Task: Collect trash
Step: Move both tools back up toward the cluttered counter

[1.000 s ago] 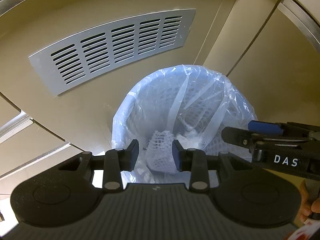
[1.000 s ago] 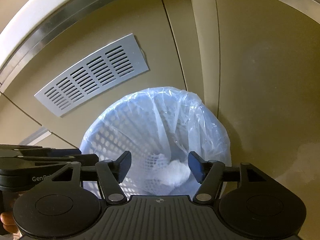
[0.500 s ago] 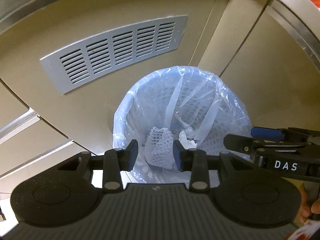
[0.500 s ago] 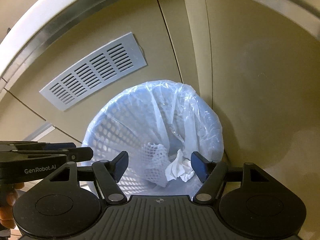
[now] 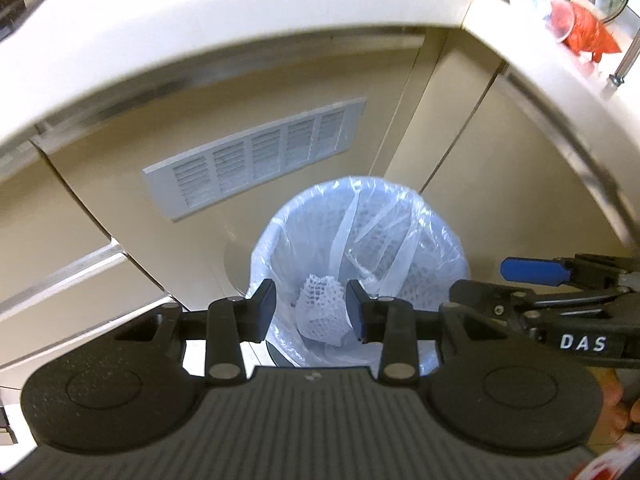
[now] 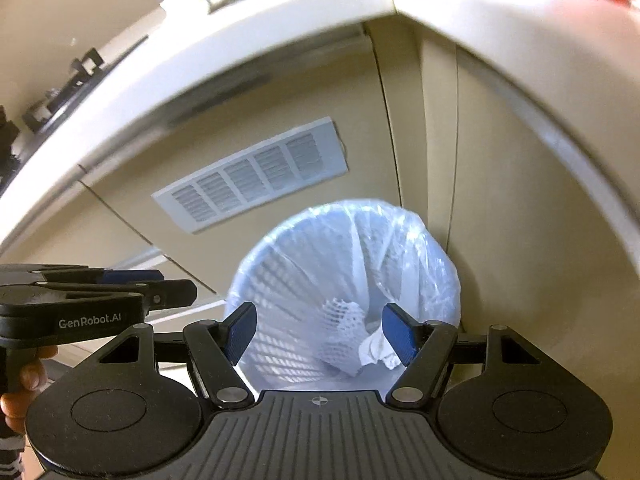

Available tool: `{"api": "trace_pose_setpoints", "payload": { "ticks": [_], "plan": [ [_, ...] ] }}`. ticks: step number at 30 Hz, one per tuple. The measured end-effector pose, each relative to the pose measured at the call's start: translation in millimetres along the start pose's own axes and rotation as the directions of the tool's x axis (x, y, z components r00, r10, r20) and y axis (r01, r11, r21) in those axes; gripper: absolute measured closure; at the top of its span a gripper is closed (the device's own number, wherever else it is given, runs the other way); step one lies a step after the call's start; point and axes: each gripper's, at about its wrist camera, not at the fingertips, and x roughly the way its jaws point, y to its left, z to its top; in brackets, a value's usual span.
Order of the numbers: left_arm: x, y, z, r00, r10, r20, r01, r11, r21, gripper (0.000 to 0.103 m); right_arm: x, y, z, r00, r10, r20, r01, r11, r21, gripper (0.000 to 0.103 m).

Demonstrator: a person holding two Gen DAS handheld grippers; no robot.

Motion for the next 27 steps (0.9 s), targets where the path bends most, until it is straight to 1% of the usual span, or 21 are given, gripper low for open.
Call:
{"api": "trace_pose_setpoints", "payload": {
  "ticks": [4, 11, 16, 21, 27],
  "plan": [
    [-28.3, -2.2, 9.5, 0.999, 0.007, 0.040, -0.007, 1.000, -0.006, 0.069, -26.3, 5.0, 13.1, 0.999, 0.023, 0.032, -0.022, 1.000, -0.020, 0.034],
    [-73.1, -7.6, 28.3, 0.992, 0.022, 0.127, -0.018, 0.999, -0.032, 0.069, -76.8, 3.5, 39.1, 0.991, 0.038, 0.128, -0.032, 0.998, -0.045, 0.034],
    [-92.7, -12.4, 42.8, 0.982, 0.038, 0.187, -0.031, 0.999, -0.041, 0.068, -101.0, -2.6, 53.7, 0.983, 0.032, 0.181, -0.023, 0.998, -0.051, 0.034],
    [-106.8, -15.1, 53.8, 0.969, 0.058, 0.241, -0.044, 0.997, -0.062, 0.068, -115.4, -12.9, 67.2, 0.975, 0.021, 0.223, -0.009, 0.998, -0.055, 0.034],
    [-117.8, -20.3, 66.7, 0.950, 0.100, 0.295, -0.074, 0.993, -0.096, 0.068, -131.8, -37.7, 88.0, 0.956, -0.020, 0.294, 0.035, 0.998, -0.046, 0.034]
  ]
}}
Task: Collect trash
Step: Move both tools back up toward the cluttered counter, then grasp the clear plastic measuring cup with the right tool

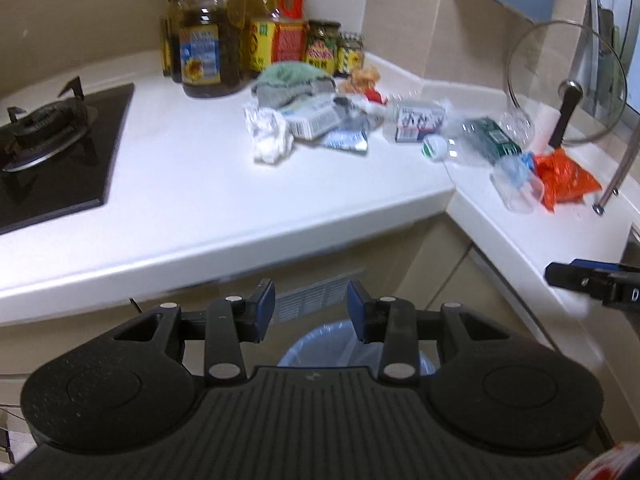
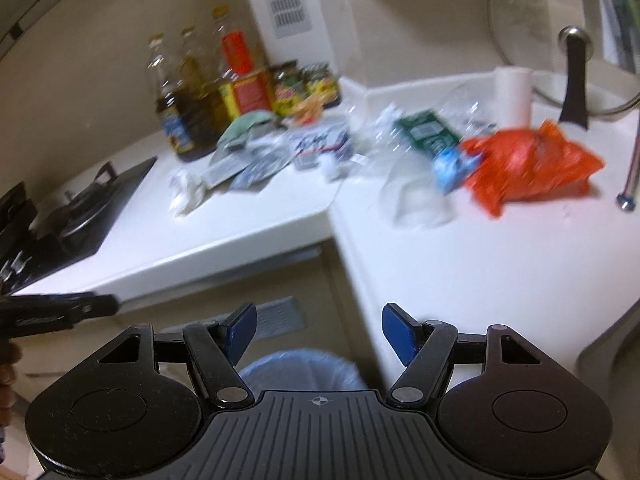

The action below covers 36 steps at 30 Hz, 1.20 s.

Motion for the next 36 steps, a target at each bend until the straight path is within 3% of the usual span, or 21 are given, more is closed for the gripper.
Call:
{"api": "trace_pose_setpoints", "payload": {
  "ticks": [10, 19, 25, 36],
  "plan": [
    [-7.1, -8.0, 11.8, 0.996, 0.072, 0.055, -0.071, 0.997, -0.027, 0.067, 9.9, -49.4, 42.0, 0.994, -0.066, 0.091, 0.063, 0.997, 0.033, 0.034],
    [-3.1, -7.4, 23.1, 0.993, 0.103, 0.065, -0.101, 0.995, -0.027, 0.067, 38.5, -59.4, 64.0, 0.992, -0.080, 0.100, 0.074, 0.996, 0.059, 0.034],
    [10.1, -8.0, 38.5, 0.995, 0.062, 0.076, -0.062, 0.998, 0.006, 0.067, 65.1, -60.2, 73.7, 0.990, -0.116, 0.085, 0.109, 0.990, 0.087, 0.034],
    [57.1, -22.9, 79.0, 0.994, -0.083, 0.066, 0.073, 0.987, 0.144, 0.067, 98.0, -51.0, 78.8, 0.977, -0.207, 0.054, 0.201, 0.974, 0.104, 0.034]
  ]
}}
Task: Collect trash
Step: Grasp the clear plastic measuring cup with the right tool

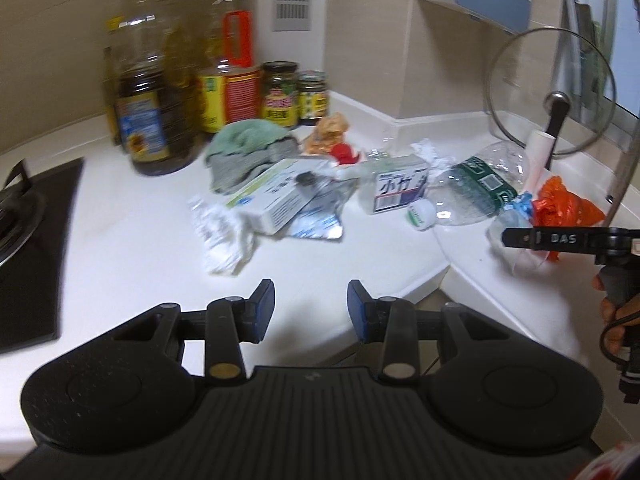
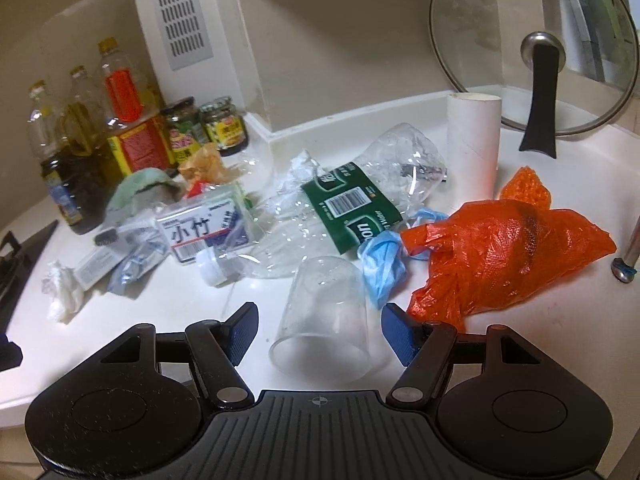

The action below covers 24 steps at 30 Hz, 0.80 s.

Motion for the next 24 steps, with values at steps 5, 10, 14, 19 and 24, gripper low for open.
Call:
{"api": "trace_pose_setpoints", "payload": {
  "ticks": [5, 10, 14, 19, 24],
  "plan": [
    [20.9, -2.9, 13.6, 0.998, -0.065, -0.003, 0.065, 0.997, 0.052, 0.066, 7.8, 0.0, 1.4, 0.999, -0.037, -0.007, 0.037, 0.999, 0.022, 0.036],
    [42.4, -8.6, 25.2, 0.992, -0.122, -0.013, 0.123, 0.986, 0.110, 0.065, 10.5, 0.8, 0.8, 0.998, -0.052, -0.018, 0.053, 0.998, 0.040, 0.052],
    [58.9, -12.0, 34.6, 0.987, -0.163, -0.020, 0.164, 0.976, 0.145, 0.063, 2.4, 5.2, -0.1, 0.998, -0.060, 0.008, 0.060, 0.998, 0.030, 0.053],
    [80.2, -16.6, 47.8, 0.981, -0.194, -0.022, 0.194, 0.962, 0.193, 0.054, -12.6, 8.8, 5.0, 0.998, -0.045, 0.052, 0.042, 0.998, 0.047, 0.053],
    [102.7, -22.1, 65.3, 0.974, -0.226, -0.004, 0.219, 0.941, 0.259, 0.049, -18.3, 4.4, 14.0, 0.994, -0.073, 0.079, 0.066, 0.994, 0.092, 0.053]
  ]
}}
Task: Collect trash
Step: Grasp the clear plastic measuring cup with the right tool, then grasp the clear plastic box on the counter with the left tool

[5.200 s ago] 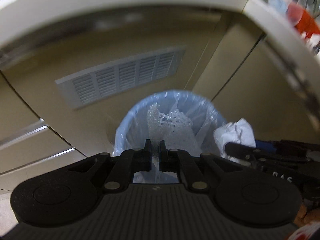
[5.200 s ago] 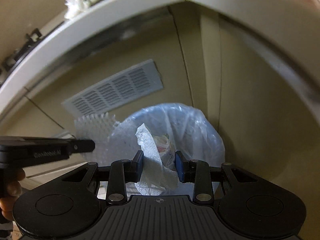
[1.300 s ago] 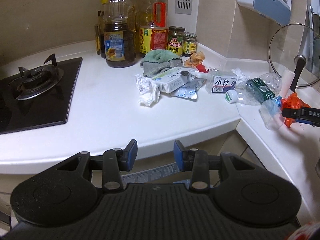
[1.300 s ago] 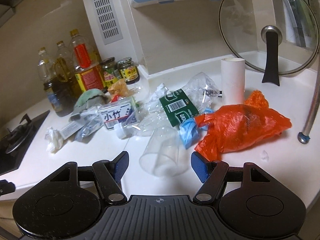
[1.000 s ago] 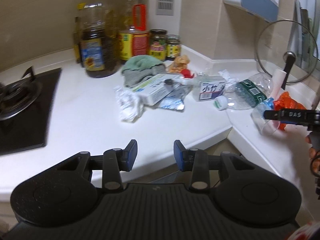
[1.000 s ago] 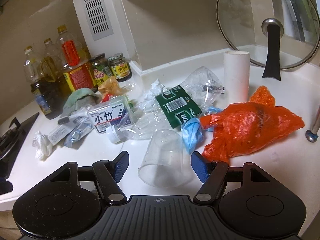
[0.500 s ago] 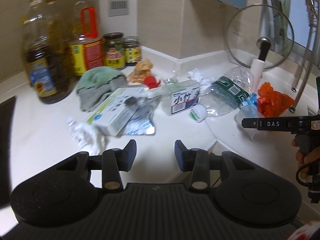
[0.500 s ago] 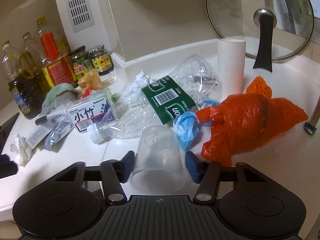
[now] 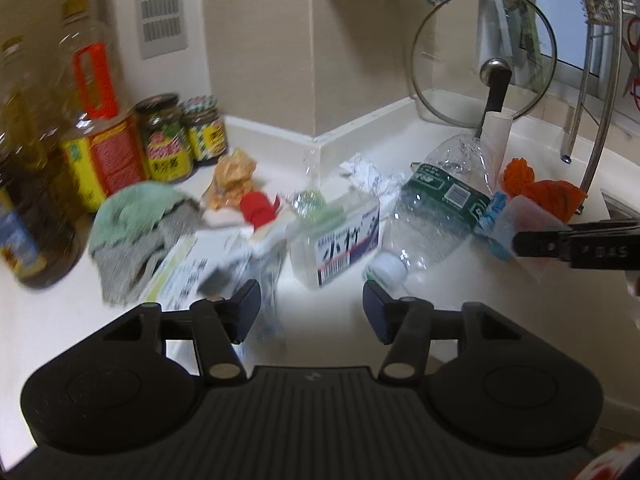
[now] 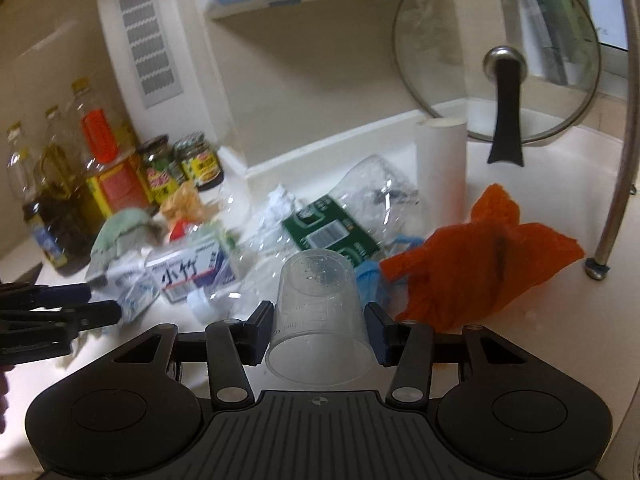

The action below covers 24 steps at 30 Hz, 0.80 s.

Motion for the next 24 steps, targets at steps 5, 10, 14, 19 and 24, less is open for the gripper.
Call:
{"api": "trace_pose_setpoints", "payload": {
  "ticks": [5, 10, 14, 19, 24],
  "plan": [
    [31.7, 4.0, 16.8, 0.999, -0.042, -0.004, 0.042, 0.998, 0.045, 0.047, -3.3, -6.9, 6.4, 0.999, -0.033, 0.021, 0.032, 0.999, 0.035, 0.053],
    [56.7, 5.8, 28.2, 0.998, -0.061, -0.006, 0.061, 0.995, 0.083, 0.044, -6.9, -14.5, 7.2, 0.998, -0.063, 0.025, 0.061, 0.996, 0.065, 0.053],
    [69.9, 10.6, 32.6, 0.994, -0.102, -0.039, 0.105, 0.992, 0.067, 0.044, -9.4, -19.7, 5.8, 0.996, -0.083, 0.021, 0.081, 0.993, 0.086, 0.053],
    [70.8, 10.5, 32.3, 0.991, -0.118, -0.058, 0.122, 0.990, 0.067, 0.061, -10.7, -23.8, 4.8, 0.996, -0.092, 0.017, 0.089, 0.989, 0.117, 0.053],
    [63.2, 10.9, 28.1, 0.989, -0.130, -0.073, 0.134, 0.990, 0.047, 0.064, -11.7, -25.1, 4.9, 0.995, -0.096, 0.019, 0.093, 0.988, 0.123, 0.053]
  ]
}}
